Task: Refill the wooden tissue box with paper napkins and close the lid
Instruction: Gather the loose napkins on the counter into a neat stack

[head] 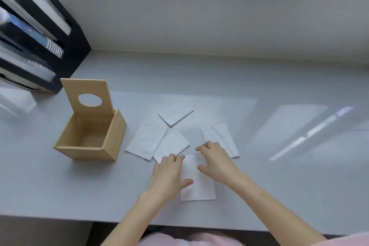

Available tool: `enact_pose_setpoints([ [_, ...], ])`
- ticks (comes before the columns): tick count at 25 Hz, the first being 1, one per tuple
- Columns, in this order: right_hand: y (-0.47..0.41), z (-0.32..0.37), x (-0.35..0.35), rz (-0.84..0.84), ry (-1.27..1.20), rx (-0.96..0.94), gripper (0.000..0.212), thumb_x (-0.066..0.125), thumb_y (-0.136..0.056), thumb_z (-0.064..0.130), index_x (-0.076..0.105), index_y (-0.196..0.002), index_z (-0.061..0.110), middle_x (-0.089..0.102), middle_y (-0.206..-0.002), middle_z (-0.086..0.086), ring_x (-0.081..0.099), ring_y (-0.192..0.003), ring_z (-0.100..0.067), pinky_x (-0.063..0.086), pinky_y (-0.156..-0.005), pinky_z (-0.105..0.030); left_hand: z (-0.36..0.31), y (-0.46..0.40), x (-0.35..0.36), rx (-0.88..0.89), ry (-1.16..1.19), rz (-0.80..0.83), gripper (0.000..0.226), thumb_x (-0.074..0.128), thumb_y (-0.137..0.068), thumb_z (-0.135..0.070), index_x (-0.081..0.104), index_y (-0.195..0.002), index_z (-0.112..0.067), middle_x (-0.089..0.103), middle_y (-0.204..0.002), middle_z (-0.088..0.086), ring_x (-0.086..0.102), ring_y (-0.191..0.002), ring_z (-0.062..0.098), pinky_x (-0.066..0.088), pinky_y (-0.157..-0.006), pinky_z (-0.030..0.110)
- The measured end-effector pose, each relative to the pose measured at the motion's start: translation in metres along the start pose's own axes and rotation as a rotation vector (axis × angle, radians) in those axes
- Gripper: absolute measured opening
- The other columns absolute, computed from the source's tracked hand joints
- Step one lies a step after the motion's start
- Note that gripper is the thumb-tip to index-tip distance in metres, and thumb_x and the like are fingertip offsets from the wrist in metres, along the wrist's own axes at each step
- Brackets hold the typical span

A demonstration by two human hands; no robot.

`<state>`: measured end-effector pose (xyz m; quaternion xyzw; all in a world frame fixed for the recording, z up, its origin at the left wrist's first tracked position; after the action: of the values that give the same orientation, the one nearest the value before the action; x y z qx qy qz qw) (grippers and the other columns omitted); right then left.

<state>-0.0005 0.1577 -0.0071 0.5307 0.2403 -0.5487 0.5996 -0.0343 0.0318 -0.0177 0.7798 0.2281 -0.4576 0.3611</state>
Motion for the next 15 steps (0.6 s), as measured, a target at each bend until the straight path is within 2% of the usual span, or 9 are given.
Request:
enact_pose_setpoints([
  [4, -0.006, 0.001, 0.001, 0.014, 0.043, 0.003, 0.048, 0.050, -0.082, 0.006, 0.043, -0.128, 0.015, 0.045, -0.128, -0.007, 0.038, -0.118, -0.027, 0.033, -0.095, -0.034, 0.002, -0.002, 0.001, -0.014, -0.013, -0.038, 0.054, 0.053, -0.082, -0.039, 0.034, -0.129, -0.019, 0.039, -0.127, 0.002, 0.039, -0.115, 0.022, 0.032, -0.089, 0.031],
  [10, -0.009, 0.004, 0.003, -0.021, 0.039, -0.008, 0.030, 0.043, -0.088, 0.008, 0.056, -0.114, 0.014, 0.052, -0.117, -0.009, 0.041, -0.113, -0.027, 0.031, -0.092, -0.032, 0.002, -0.005, 0.002, -0.008, 0.107, -0.077, 0.052, 0.053, -0.083, -0.031, 0.033, -0.129, -0.018, 0.041, -0.126, 0.001, 0.041, -0.114, 0.021, 0.035, -0.086, 0.030],
  [13, -0.001, 0.003, -0.001, -0.039, -0.139, -0.032, 0.024, 0.047, -0.087, 0.011, 0.058, -0.109, 0.012, 0.053, -0.114, -0.009, 0.045, -0.109, -0.025, 0.035, -0.087, -0.029, 0.008, -0.002, -0.003, -0.104, 0.498, -0.095, 0.060, 0.059, -0.081, -0.029, 0.029, -0.130, -0.014, 0.047, -0.112, -0.002, 0.051, -0.101, 0.017, 0.040, -0.074, 0.023],
  [15, 0.003, 0.001, -0.010, -0.050, -0.321, -0.048, 0.021, 0.049, -0.086, 0.009, 0.060, -0.104, 0.013, 0.057, -0.108, -0.007, 0.052, -0.094, -0.018, 0.036, -0.070, -0.018, 0.012, -0.001, -0.008, -0.157, 0.754, -0.095, 0.052, 0.062, -0.081, -0.027, 0.037, -0.125, -0.015, 0.050, -0.100, -0.008, 0.054, -0.090, 0.013, 0.042, -0.066, 0.018],
])
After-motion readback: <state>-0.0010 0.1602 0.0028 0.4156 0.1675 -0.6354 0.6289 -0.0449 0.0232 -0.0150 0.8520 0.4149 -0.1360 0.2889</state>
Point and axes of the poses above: each hand's wrist, its own y-axis away from the middle knuckle, its own x-axis out of the palm, z = x × y, the point moved 5 cm from there along -y, towards the middle knuckle
